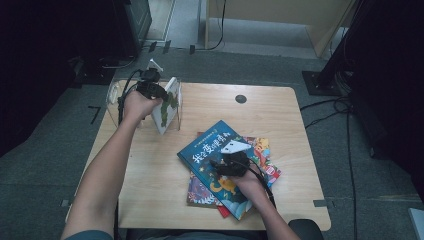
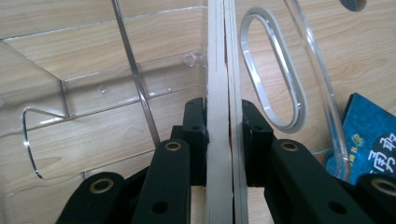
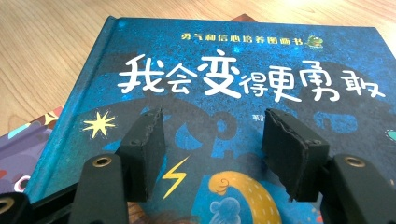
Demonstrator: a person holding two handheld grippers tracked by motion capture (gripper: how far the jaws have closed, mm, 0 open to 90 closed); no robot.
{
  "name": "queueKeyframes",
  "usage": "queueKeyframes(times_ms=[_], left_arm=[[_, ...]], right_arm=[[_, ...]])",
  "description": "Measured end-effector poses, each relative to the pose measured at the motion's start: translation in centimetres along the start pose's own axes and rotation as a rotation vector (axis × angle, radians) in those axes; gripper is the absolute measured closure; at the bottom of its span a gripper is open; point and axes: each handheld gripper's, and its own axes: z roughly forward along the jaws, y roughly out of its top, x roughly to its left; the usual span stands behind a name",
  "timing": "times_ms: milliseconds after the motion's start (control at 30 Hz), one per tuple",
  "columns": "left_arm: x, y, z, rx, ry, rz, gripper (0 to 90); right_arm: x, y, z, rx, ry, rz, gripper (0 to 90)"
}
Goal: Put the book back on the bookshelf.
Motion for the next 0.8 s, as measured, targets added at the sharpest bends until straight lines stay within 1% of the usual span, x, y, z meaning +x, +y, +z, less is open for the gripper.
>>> queueKeyframes(times_ms=[167, 267, 400, 600, 667, 733, 800], left_arm=[[-0.1, 0.0, 0.4, 0.024, -0.002, 0.008, 75.6], [-0.1, 0.0, 0.6, 0.037, -0.004, 0.003, 75.6], [-0.2, 0.0, 0.7, 0.049, 0.011, 0.016, 75.6], [-0.1, 0.1, 0.4, 0.049, 0.001, 0.003, 75.4], [-0.2, 0.2, 0.3, 0.057, 0.0, 0.017, 75.1], [-0.3, 0.3, 0.0, 0.06, -0.005, 0.022, 74.4], [-0.4, 0.4, -0.4, 0.05, -0.005, 0.022, 74.2]], right_arm=[[0.0, 0.0, 0.0, 0.0, 0.0, 0.0, 39.4], [0.0, 0.0, 0.0, 0.0, 0.0, 0.0, 39.4], [0.0, 0.0, 0.0, 0.001, 0.001, 0.0, 39.4], [0.0, 0.0, 0.0, 0.002, 0.001, 0.002, 39.4], [0.0, 0.0, 0.0, 0.001, 0.001, 0.002, 39.5], [0.0, 0.0, 0.0, 0.001, 0.001, 0.001, 39.5], [0.0, 0.0, 0.0, 0.001, 0.001, 0.002, 39.4]])
